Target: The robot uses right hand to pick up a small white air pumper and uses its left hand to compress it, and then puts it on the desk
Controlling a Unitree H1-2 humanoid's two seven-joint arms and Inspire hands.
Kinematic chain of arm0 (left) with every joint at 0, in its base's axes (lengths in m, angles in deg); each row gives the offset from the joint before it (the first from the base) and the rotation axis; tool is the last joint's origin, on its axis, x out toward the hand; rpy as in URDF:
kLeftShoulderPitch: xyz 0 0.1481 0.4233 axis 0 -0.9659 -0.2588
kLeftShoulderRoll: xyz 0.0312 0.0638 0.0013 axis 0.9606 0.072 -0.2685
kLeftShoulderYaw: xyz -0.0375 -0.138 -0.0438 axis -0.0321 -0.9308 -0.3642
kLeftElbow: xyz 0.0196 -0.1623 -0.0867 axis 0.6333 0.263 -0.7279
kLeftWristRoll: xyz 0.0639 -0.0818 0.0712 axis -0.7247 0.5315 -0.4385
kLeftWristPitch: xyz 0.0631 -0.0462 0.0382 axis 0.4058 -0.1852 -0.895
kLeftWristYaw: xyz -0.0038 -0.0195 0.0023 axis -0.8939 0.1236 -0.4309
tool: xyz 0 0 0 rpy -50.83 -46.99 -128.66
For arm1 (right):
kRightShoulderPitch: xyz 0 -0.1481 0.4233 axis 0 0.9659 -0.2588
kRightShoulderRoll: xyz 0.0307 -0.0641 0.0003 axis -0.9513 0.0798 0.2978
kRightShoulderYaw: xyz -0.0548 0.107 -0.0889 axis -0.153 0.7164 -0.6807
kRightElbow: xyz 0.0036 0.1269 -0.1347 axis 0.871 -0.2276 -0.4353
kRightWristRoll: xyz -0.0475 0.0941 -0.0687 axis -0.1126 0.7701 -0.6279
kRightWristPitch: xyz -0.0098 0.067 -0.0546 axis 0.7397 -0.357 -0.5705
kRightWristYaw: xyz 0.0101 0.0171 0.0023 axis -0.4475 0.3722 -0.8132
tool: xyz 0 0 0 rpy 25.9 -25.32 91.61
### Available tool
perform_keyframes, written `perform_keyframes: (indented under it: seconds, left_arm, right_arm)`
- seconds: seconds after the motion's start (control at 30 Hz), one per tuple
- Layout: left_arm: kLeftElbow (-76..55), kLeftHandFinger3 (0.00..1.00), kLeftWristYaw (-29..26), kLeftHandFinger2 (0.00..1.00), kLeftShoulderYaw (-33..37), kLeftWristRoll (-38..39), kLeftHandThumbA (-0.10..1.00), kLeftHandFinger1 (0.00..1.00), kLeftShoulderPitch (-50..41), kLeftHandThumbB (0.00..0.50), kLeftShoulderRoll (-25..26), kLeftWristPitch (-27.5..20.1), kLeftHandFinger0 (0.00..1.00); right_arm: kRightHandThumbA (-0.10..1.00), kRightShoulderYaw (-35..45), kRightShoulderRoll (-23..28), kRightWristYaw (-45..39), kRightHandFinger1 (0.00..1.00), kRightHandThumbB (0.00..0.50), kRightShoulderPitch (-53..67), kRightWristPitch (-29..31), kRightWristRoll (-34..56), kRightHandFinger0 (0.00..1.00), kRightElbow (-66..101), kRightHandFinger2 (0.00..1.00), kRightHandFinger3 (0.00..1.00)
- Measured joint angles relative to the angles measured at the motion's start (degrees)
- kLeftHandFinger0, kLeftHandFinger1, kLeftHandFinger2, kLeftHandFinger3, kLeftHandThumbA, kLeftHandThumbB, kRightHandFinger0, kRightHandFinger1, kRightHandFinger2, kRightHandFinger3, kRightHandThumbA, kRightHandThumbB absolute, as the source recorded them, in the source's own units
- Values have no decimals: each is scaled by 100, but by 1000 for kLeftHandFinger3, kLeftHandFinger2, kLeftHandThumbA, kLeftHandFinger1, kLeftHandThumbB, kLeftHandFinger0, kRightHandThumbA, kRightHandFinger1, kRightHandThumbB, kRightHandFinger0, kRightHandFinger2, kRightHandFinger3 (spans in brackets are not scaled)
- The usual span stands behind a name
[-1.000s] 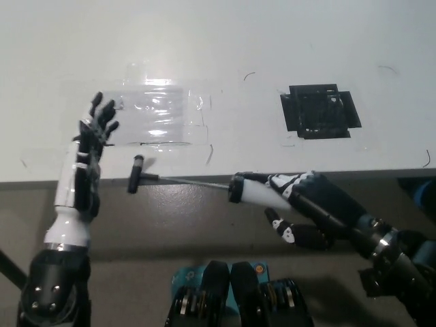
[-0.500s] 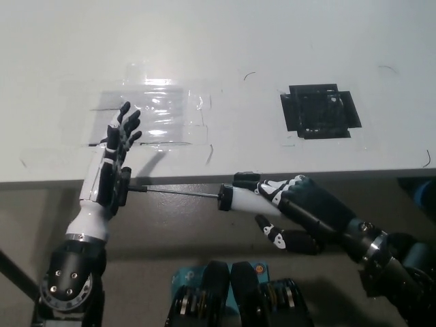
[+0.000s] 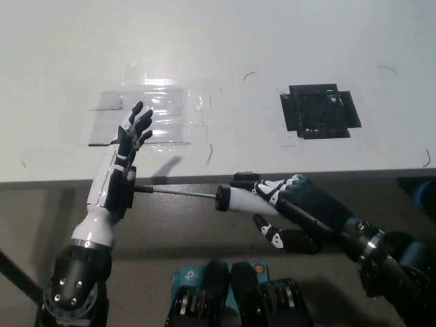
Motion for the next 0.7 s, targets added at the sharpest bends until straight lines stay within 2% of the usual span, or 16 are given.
perform_keyframes:
  seconds: [0.07, 0.13, 0.17, 0.23, 0.27, 0.37, 0.53, 0.6, 0.67, 0.7]
  left_arm:
    - [-161, 1000, -1, 1000, 43, -55, 1000, 1000, -57, 271, -1, 17, 1000]
    - [-268, 1000, -2, 1000, 93, -96, 1000, 1000, -84, 296, -4, 38, 1000]
    - [-326, 1000, -2, 1000, 131, -118, 1000, 1000, -88, 295, -7, 51, 1000]
    - [-408, 1000, -5, 1000, 185, -179, 1000, 1000, -89, 283, -23, 83, 1000]
    - [-434, 1000, -5, 1000, 201, -210, 1000, 1000, -89, 250, -27, 102, 1000]
    - [-457, 1000, -15, 1000, 296, -374, 1000, 1000, -89, 241, -62, 112, 1000]
    - [-470, 1000, -87, 1000, 560, -760, 1000, 1000, -87, 276, -133, 112, 1000]
    - [-481, 1000, -113, 1000, 682, -957, 1000, 1000, -84, 244, -157, 113, 1000]
    - [-516, 1000, -157, 1000, 781, -1159, 1000, 1000, -83, 244, -168, 115, 1000]
    - [-537, 1000, -174, 1000, 817, -1230, 1000, 1000, -81, 244, -169, 115, 1000]
  right_arm:
    - [-100, -14, -13, -1, 539, 204, -41, 43, -3, 118, -8, 840, 836]
    - [-100, -20, -31, 0, 543, 182, -99, 103, -1, 109, -48, 853, 842]
    - [-100, -31, -48, -2, 572, 163, -125, 123, -3, 125, -66, 879, 884]
    - [-100, -47, -105, -12, 587, 163, -158, 133, -2, 128, -86, 879, 908]
    - [-100, -59, -131, -19, 587, 195, -176, 132, -2, 133, -86, 868, 899]
    - [-100, -95, -199, -36, 550, 226, -245, 132, -24, 124, -98, 821, 837]
    - [-100, -151, -350, -105, 508, 192, -319, 111, -43, 87, -151, 782, 768]
    - [-100, -161, -388, -128, 467, 196, -341, 98, -53, 48, -157, 738, 717]
    - [-100, -156, -399, -159, 434, 189, -352, 65, -73, 37, -160, 708, 671]
    - [-100, -155, -399, -177, 564, 205, -353, 46, -78, 157, -160, 876, 778]
